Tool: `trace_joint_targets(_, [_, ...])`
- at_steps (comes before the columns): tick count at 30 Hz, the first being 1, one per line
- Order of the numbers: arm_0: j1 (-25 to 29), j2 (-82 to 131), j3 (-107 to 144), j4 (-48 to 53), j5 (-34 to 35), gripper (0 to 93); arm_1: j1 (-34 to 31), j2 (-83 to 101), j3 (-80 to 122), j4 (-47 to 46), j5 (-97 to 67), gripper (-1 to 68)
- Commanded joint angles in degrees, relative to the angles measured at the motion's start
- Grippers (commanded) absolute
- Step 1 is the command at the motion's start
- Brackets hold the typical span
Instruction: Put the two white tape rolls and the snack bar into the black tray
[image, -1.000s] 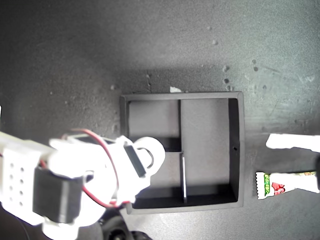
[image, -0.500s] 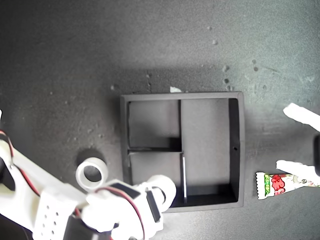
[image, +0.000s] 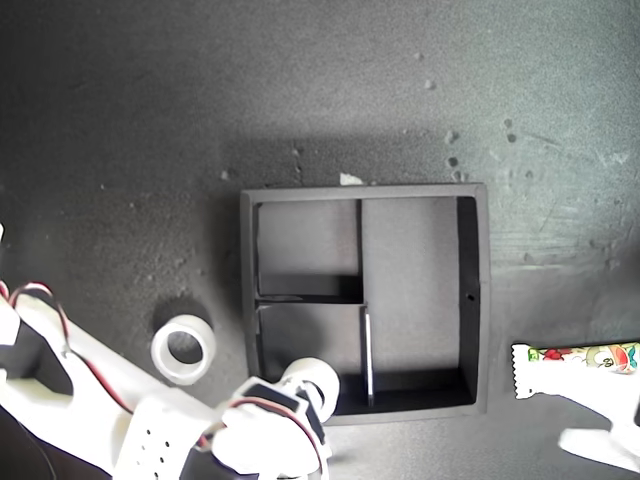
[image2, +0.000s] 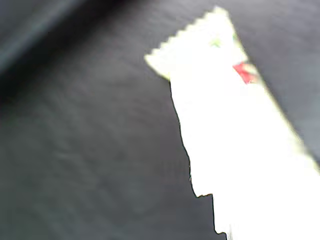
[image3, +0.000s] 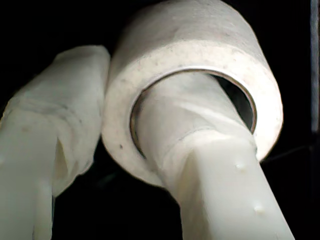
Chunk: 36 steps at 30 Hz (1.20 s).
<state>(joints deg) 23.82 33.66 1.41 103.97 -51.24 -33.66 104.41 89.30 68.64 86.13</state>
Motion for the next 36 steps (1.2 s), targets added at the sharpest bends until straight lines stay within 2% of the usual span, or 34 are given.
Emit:
trace_joint_targets(1, [-1.3, 0.0, -3.4, 0.9, -1.1, 6.8, -4.4, -0.2, 0.4, 0.1, 11.1, 37.4])
trace_joint_targets(5, [-1.6, -0.4, -4.5, 0.9, -1.8, 12.2, -10.1, -0.2, 6.8, -6.4, 20.8, 37.4])
trace_joint_targets(8, [-1.4, 1.4, -4.2, 0.9, -2.1, 13.0, -13.1, -0.1, 11.4, -9.8, 26.3, 37.7])
trace_joint_targets(13, [-3.2, 9.8, 1.8, 1.0, -1.0, 10.5, -13.0, -0.1, 20.2, -14.9, 27.9, 37.4])
trace_joint_targets(18, [-6.2, 28.1, 16.9, 1.0, -0.7, 6.7, -12.7, -0.1, 30.4, -17.8, 30.5, 35.1])
trace_joint_targets(20, [-7.8, 37.5, 26.5, 1.0, -3.3, 6.3, -12.1, -0.1, 34.7, -20.9, 30.6, 33.9])
trace_joint_targets(23, [-10.9, 51.5, 44.2, 1.0, -11.4, 6.2, -10.9, -0.1, 38.8, -23.6, 30.3, 32.0])
trace_joint_targets(26, [-13.1, 63.1, 60.6, 0.7, -18.5, 7.4, -8.7, -0.1, 40.2, -23.6, 28.2, 27.1])
trace_joint_targets(27, [-13.2, 66.1, 65.5, -0.1, -20.4, 8.6, -7.7, -0.1, 40.4, -23.6, 27.5, 23.6])
trace_joint_targets(31, [-7.7, 73.8, 81.9, -9.9, -26.2, 12.1, -4.4, -0.1, 41.0, -20.8, 27.5, 2.4])
trace_joint_targets(32, [-5.9, 74.7, 84.9, -12.1, -27.9, 12.7, -3.7, 0.0, 40.3, -18.9, 28.3, -0.1])
trace_joint_targets(36, [0.6, 75.6, 94.7, -18.0, -33.9, 17.6, -1.3, 0.6, 33.6, -8.3, 29.9, -0.4])
